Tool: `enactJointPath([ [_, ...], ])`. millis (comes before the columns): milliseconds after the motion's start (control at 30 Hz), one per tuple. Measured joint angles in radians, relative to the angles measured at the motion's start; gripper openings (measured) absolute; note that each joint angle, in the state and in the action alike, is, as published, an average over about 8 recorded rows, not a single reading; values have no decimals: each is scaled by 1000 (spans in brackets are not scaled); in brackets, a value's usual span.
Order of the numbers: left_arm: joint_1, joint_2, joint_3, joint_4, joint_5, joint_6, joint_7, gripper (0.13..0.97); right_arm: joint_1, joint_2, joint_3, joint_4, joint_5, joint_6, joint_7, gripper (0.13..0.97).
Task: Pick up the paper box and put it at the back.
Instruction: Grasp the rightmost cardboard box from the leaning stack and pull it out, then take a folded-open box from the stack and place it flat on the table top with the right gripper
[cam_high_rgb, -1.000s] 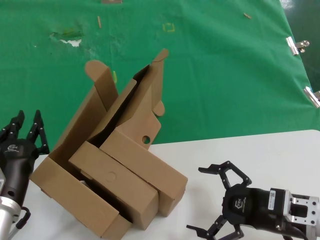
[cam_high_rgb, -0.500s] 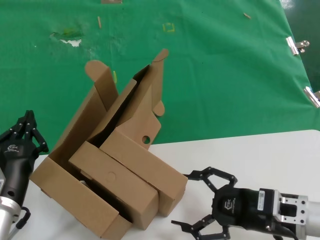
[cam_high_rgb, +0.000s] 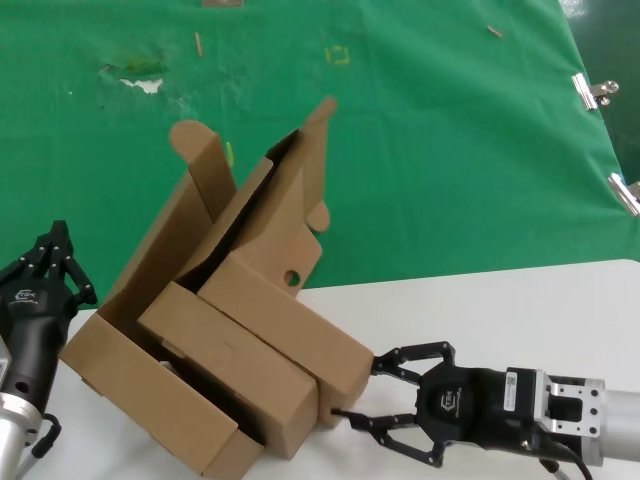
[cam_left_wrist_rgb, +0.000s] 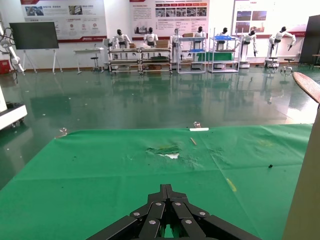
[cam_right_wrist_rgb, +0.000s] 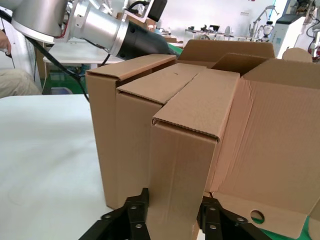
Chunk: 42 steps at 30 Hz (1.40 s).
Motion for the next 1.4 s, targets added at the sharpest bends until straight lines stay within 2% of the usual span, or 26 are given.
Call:
enactJointPath([
  [167,0,0,0,0,0,0,0,140,11,-3,2,-2,6,-3,3,341],
  [467,0,0,0,0,0,0,0,140,6,15,36,61,28,26,65,208],
  [667,0,0,0,0,0,0,0,140,-9,58,93,151,33,104,171,169],
  [800,0,0,0,0,0,0,0,140,-10,109,127,226,-8,184,277,146],
  [967,0,0,0,0,0,0,0,140,26,195,133,331,-156,271,465,144],
  [1100,0,0,0,0,0,0,0,140,116,258,76,392,-327,281,638,141],
  [1233,0,0,0,0,0,0,0,140,273,274,-31,408,-508,192,799,139],
  [1400,0,0,0,0,0,0,0,140,510,218,-207,374,-746,-30,977,139],
])
